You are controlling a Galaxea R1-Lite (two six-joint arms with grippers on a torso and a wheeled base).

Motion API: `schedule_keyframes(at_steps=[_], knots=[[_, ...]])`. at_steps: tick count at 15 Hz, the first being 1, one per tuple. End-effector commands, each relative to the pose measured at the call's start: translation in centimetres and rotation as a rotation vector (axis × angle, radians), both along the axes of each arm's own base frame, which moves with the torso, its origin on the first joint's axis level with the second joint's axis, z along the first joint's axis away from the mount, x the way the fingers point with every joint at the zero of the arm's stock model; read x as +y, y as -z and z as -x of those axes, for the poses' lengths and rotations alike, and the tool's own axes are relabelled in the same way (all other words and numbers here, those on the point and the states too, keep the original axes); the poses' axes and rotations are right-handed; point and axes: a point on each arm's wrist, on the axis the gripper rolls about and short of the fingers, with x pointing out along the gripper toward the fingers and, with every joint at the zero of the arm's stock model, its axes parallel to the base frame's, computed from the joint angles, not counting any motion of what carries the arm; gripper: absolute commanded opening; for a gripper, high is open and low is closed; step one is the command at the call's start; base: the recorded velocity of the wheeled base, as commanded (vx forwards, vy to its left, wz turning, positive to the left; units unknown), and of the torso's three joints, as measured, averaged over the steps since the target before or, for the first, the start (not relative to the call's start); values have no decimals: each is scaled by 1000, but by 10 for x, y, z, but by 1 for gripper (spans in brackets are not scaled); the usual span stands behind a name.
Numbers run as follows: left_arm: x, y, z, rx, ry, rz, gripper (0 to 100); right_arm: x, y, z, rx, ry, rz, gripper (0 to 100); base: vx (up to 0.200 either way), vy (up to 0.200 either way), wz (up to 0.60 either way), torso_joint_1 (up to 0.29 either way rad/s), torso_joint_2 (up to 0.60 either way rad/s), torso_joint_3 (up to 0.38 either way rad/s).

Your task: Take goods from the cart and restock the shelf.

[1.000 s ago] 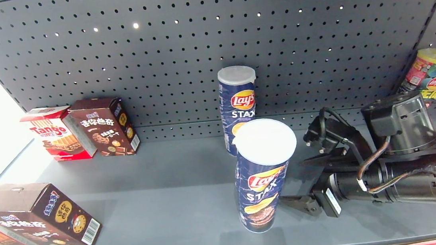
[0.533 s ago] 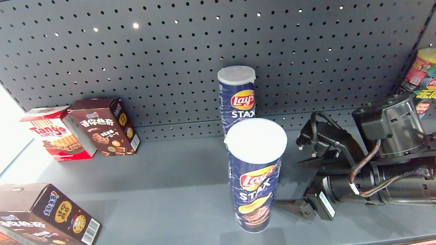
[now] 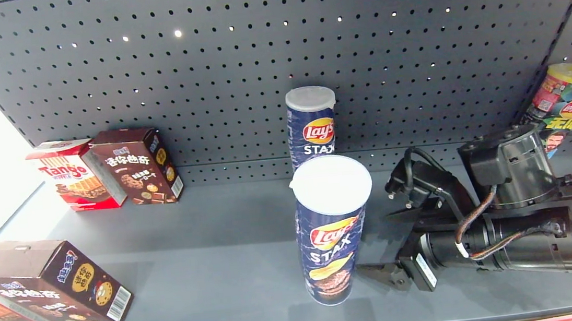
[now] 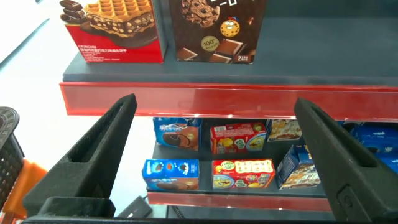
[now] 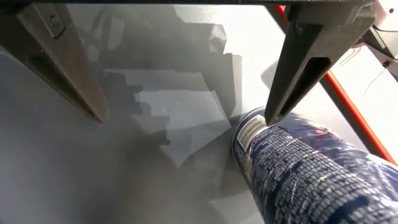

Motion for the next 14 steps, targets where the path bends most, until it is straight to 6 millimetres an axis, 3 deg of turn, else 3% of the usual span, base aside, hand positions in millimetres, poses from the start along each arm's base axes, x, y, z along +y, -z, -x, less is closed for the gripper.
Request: schedule_keyframes(at_steps=[1, 4, 6, 10, 14], knots=[[0, 0, 0, 0, 0, 0, 100, 1, 0, 0, -1, -3, 0, 100, 0, 0, 0, 0, 0, 0], [0, 0, 0, 0, 0, 0, 100, 1, 0, -1, -4, -1, -3, 100, 0, 0, 0, 0, 0, 0], [0, 0, 0, 0, 0, 0, 100, -4, -10, -1, -42, 14, -35, 100, 0, 0, 0, 0, 0, 0], [0, 0, 0, 0, 0, -1, 100, -42, -61, 14, -203, 128, -153, 100, 0, 0, 0, 0, 0, 0], [0, 0, 0, -1, 0, -1, 100, -77, -94, 45, -324, 204, -252, 100, 0, 0, 0, 0, 0, 0]])
